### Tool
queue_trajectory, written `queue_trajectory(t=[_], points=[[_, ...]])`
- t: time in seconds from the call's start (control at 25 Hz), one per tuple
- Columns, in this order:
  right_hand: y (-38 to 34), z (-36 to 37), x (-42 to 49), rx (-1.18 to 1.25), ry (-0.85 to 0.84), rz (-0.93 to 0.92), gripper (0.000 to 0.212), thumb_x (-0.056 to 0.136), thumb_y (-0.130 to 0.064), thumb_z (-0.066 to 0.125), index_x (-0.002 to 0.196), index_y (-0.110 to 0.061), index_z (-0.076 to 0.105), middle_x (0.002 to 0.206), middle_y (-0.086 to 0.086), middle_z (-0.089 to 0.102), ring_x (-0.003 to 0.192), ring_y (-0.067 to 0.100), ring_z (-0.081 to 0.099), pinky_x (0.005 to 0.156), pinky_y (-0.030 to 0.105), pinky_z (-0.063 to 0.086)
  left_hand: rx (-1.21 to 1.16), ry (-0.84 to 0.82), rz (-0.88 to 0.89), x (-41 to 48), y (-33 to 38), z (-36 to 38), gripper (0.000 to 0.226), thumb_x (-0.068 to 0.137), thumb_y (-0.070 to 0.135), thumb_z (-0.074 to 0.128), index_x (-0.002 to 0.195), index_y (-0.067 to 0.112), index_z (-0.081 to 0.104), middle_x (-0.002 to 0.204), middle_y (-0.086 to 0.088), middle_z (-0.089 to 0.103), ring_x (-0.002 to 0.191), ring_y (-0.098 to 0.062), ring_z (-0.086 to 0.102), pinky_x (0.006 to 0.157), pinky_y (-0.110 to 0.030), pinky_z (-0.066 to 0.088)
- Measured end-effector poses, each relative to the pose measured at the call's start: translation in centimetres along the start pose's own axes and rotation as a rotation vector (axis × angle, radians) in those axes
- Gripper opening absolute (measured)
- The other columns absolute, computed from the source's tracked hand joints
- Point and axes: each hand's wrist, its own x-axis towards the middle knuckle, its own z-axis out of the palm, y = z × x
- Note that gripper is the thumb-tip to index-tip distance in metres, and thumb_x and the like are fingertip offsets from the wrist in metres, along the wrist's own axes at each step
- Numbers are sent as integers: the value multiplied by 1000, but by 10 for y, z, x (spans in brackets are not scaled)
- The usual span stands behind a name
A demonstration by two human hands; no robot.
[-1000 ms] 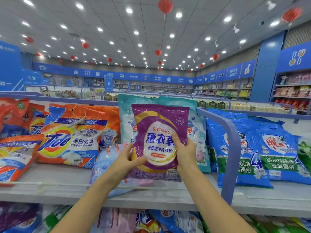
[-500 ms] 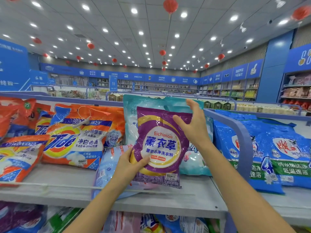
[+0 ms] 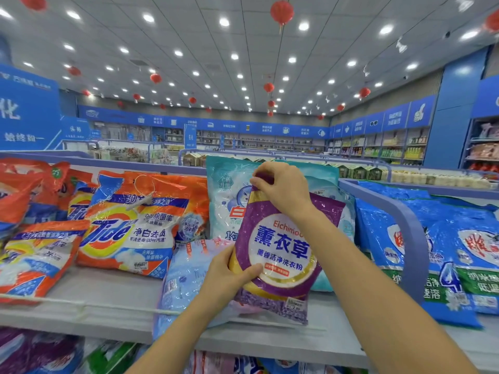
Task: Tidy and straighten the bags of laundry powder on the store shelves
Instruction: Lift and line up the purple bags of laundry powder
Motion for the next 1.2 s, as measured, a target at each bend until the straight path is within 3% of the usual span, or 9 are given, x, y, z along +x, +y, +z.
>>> queue_trajectory(t=[0.2,0.36,0.44,0.52,0.64,0.76,0.88,1.0,1.2], points=[[38,-17,-51,255,531,77,18,86,-26,62,99,-14,61,91,-7,59,88,12,53,80,23,42,-107,220,-58,1,-4,-19,18,82,16,68,95,25,59,91,3,70,80,-12,68,68,-23,54],[52,23,-102,647,-136,493,51,87,-55,43,119,-16,49,108,-2,60,101,18,57,89,29,47,-160,291,-80,7,-2,-28,28,84,22,65,110,15,57,99,-4,68,88,-20,66,79,-35,53],[43,44,-118,718,-279,514,48,92,-52,33,119,-18,52,111,-8,58,104,9,54,97,29,40,-162,296,-64,6,-1,-25,30,84,24,64,112,15,56,101,-4,68,90,-21,66,78,-34,53],[39,51,-122,676,-161,484,37,98,-38,33,87,-17,61,85,-8,62,80,6,54,79,28,42,-149,313,-53,4,-1,-23,32,84,24,65,114,15,56,103,-3,67,92,-20,65,80,-34,52],[39,53,-125,529,-43,445,44,99,-28,37,56,-21,42,54,-9,44,54,7,38,58,32,29,-158,331,-63,-2,-4,-22,31,84,24,64,113,17,56,106,-4,67,96,-21,64,83,-35,51],[38,51,-127,587,12,491,46,100,-27,37,54,-19,40,53,-5,44,55,11,37,58,32,28,-180,347,-68,-6,-1,-18,28,84,26,64,110,20,55,104,-1,66,94,-17,63,78,-28,49],[35,42,-126,662,-65,569,61,95,-50,29,77,-1,61,78,15,65,75,27,60,74,39,46,-146,318,-22,-11,10,-11,18,85,26,64,102,25,56,100,5,65,92,-12,63,75,-24,48],[37,25,-131,685,-79,512,58,84,-58,30,92,-12,64,96,4,69,96,20,63,90,37,48,-114,292,30,-17,22,2,13,86,23,63,94,31,56,97,6,67,88,-9,64,73,-22,49],[44,-24,-152,750,111,496,47,80,-51,37,84,-11,62,89,14,69,80,18,62,77,35,51,-125,247,73,-33,41,39,10,85,23,62,90,30,58,91,8,68,83,-7,64,69,-20,49]])
